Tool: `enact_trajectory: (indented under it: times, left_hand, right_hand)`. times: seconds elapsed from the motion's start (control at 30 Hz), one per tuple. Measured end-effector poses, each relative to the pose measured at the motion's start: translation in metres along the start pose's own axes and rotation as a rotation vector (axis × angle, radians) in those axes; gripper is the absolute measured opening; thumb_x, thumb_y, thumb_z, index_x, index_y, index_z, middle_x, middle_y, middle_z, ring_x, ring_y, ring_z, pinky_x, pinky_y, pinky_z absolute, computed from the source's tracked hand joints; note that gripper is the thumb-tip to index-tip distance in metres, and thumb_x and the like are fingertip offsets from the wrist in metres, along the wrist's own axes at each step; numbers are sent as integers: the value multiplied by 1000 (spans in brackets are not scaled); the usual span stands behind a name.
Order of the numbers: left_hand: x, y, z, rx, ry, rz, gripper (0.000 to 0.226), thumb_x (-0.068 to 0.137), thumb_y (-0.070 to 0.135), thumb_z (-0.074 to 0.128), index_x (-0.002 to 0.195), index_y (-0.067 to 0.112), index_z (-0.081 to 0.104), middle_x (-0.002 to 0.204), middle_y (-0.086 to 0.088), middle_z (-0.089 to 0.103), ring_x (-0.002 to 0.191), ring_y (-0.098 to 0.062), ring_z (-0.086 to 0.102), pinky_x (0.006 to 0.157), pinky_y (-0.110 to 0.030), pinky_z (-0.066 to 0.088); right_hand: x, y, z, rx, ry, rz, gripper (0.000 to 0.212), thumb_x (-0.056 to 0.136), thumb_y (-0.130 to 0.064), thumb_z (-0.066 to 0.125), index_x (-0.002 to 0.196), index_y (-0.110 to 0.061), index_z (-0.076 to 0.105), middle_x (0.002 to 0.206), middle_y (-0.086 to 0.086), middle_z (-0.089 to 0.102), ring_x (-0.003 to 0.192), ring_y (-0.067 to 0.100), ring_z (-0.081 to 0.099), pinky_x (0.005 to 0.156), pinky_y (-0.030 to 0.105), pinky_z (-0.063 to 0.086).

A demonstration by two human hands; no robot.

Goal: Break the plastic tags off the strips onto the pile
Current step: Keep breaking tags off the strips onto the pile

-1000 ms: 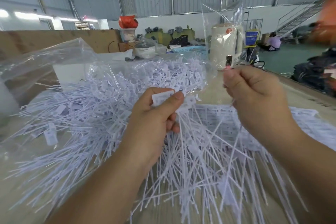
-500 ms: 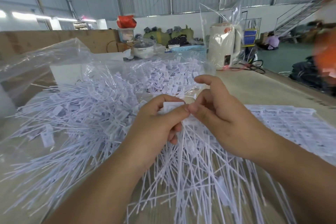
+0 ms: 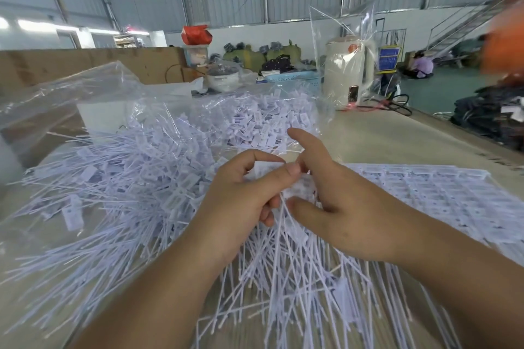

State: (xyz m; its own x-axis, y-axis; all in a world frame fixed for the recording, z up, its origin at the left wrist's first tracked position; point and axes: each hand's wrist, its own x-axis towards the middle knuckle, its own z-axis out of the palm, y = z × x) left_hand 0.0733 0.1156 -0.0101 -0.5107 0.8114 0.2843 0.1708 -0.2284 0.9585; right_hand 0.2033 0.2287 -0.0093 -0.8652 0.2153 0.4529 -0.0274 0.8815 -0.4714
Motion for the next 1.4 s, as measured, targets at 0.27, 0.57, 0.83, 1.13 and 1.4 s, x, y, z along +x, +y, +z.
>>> enact_trajectory:
  times: [0.27, 0.57, 0.83, 1.13, 1.4]
  left_hand:
    - [2, 2, -4, 106, 92, 47, 23, 60, 29, 83, 77, 29, 68, 65, 6, 67, 45, -11, 52, 43, -25, 43]
    - [1, 8, -4, -1, 52, -8, 21, 59, 24, 85, 71, 24, 68, 55, 5, 58, 37, -7, 45, 38, -19, 39]
    - [2, 3, -3, -20, 88, 5, 16, 68, 19, 80, 76, 19, 66, 55, -1, 56, 36, -8, 42, 38, -19, 39]
    - [-1, 12, 1, -192, 142, 78, 12, 59, 23, 77, 66, 27, 68, 50, 2, 51, 38, -7, 43, 38, -17, 39]
    - [1, 13, -5, -219, 106, 59, 13, 61, 21, 78, 67, 27, 69, 53, 5, 55, 41, -5, 45, 40, -16, 40]
  right_hand:
    - [3, 1, -9, 36, -28, 81, 37, 89, -51, 57, 118, -29, 51, 70, -20, 60, 51, 2, 54, 47, 18, 41]
    - [3, 7, -15, 213, -126, 136, 48, 81, -57, 53, 50, -25, 37, 45, -12, 28, 42, 5, 26, 44, 19, 24]
    - [6, 7, -11, 160, -89, 145, 44, 79, -55, 54, 52, -25, 39, 44, -12, 35, 42, 6, 31, 45, 21, 27]
    - [6, -6, 3, -53, 214, 71, 52, 80, -64, 39, 59, -17, 42, 46, -7, 37, 43, 12, 37, 46, 33, 32]
    - [4, -7, 21, 39, 331, 56, 47, 91, -57, 47, 56, -28, 35, 49, -22, 49, 42, 8, 43, 42, 18, 28]
